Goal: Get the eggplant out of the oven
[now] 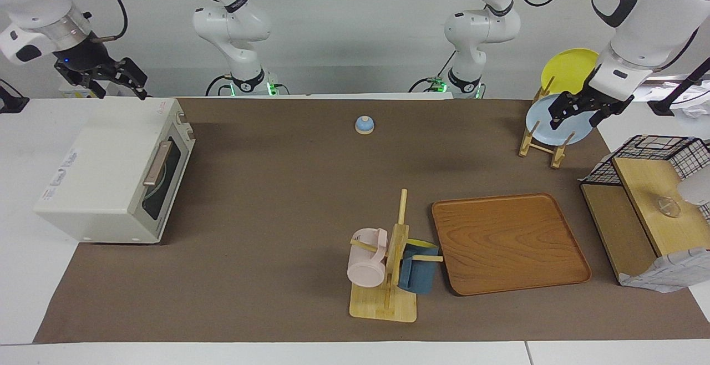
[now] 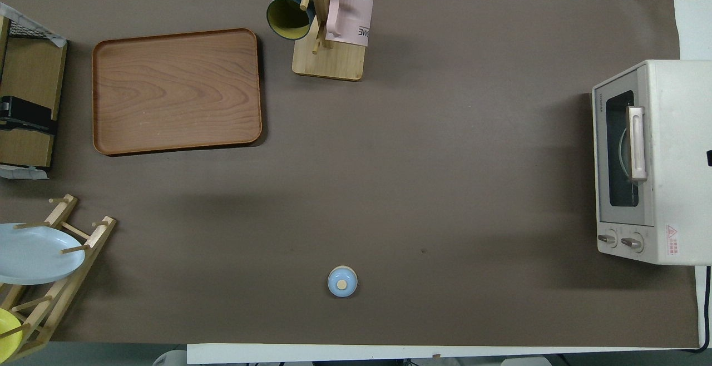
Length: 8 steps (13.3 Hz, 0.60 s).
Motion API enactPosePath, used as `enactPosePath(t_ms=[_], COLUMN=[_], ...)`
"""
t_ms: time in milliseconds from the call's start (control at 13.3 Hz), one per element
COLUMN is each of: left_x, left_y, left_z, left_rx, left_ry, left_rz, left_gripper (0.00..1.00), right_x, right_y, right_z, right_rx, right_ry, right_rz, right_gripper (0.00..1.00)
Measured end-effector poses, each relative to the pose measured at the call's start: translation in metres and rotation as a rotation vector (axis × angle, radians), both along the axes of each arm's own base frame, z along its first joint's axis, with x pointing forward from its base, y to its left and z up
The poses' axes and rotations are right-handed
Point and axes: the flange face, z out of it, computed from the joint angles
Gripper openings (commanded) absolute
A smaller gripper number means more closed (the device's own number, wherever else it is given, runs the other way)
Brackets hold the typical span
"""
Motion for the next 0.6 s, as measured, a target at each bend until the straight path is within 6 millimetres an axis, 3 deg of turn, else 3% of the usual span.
enactPosePath(t_ms=[526, 602], left_x=[0.006, 0.006], left_y=[0.0, 0.001], left_z=[-0.003, -0.003], left_rx=[0.001, 0.001], left_ry=[0.017, 0.019], left_rz=[0.001, 0.003], left_gripper=[1.0, 1.0], right_x=[0.003, 0.005], right_y=[0.011, 0.015], right_z=[0.0, 0.0], right_rx=[-0.003, -0.006], right_ry=[0.0, -0.015], right_rz=[0.022, 0.038], right_gripper=[1.0, 0.92])
